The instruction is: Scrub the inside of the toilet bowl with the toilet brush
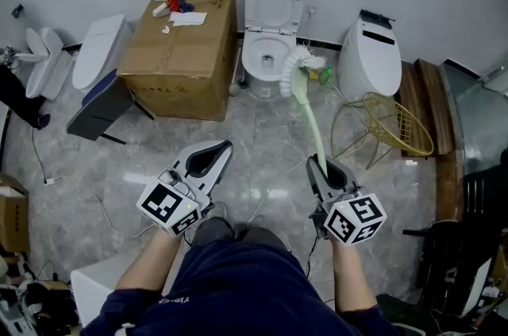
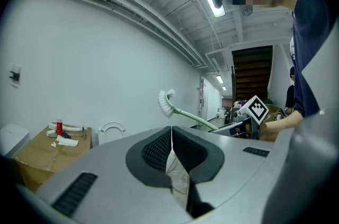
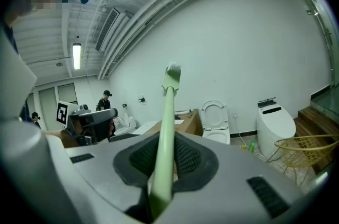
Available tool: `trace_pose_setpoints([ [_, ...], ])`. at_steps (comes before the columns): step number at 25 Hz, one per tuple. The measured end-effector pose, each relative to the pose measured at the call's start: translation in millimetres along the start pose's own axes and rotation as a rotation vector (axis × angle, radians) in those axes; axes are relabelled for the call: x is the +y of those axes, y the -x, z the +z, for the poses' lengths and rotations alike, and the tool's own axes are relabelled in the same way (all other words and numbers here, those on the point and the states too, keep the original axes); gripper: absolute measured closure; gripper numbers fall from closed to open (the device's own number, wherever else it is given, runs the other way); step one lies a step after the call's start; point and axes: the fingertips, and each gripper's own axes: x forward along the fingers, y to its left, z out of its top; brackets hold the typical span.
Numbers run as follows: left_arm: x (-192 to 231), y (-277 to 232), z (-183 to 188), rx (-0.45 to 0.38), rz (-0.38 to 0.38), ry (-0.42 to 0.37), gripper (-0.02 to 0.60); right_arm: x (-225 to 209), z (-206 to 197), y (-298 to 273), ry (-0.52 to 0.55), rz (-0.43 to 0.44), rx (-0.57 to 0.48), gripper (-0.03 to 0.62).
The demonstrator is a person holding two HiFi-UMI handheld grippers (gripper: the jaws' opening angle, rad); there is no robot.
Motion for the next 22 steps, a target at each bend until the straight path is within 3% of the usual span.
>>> trace_pose_setpoints([
  [11, 14, -24, -1, 0.000, 0.011, 0.002, 0.549, -22, 4, -15, 0.001, 0.009, 0.012, 0.539],
  [22, 78, -73, 1, 0.008, -0.017, 0.008, 0.549, -50, 25, -83, -0.003, -0.004, 0.019, 0.539],
])
